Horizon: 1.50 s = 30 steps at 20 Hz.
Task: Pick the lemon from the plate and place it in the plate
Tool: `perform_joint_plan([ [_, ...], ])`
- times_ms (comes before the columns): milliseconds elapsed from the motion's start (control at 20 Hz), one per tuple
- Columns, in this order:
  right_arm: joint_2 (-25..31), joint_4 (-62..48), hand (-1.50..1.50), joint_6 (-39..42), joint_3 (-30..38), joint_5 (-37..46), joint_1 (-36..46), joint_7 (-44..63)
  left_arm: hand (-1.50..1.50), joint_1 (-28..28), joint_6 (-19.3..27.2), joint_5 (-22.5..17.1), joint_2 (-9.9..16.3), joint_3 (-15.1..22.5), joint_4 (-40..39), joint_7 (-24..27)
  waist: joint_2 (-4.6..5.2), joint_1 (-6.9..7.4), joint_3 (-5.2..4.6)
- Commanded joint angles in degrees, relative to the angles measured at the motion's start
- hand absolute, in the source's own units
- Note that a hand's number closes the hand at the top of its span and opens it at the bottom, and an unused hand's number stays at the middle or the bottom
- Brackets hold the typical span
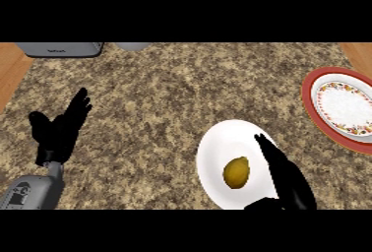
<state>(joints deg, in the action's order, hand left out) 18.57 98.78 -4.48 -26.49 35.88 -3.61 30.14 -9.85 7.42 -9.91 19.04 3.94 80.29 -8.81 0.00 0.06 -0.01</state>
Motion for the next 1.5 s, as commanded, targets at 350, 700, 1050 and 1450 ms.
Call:
perform_joint_plan([
  [350,-6.2,-10.0,-1.5,3.6,2.2,5.2,2.6,-1.6,0.0,1.5,-3.5,2.4,-3.2,-3.2,1.4,-1.2,-0.02,0.0,0.01],
  [700,-9.7,-12.2,-1.5,6.5,3.2,9.7,5.4,0.1,0.0,1.9,-5.2,3.9,-3.9,-6.2,1.8,-1.1,-0.02,0.0,0.01],
  [1050,-9.4,-17.0,1.5,12.1,3.5,7.2,8.6,-6.4,0.0,0.7,-4.1,5.8,-4.5,-5.8,4.1,-4.3,-0.03,0.12,0.02],
  [1450,-13.6,-21.6,1.5,4.9,3.9,11.7,8.4,-10.1,0.0,3.3,-5.9,6.9,-5.3,-5.7,5.8,-3.2,-0.03,0.17,0.03],
])
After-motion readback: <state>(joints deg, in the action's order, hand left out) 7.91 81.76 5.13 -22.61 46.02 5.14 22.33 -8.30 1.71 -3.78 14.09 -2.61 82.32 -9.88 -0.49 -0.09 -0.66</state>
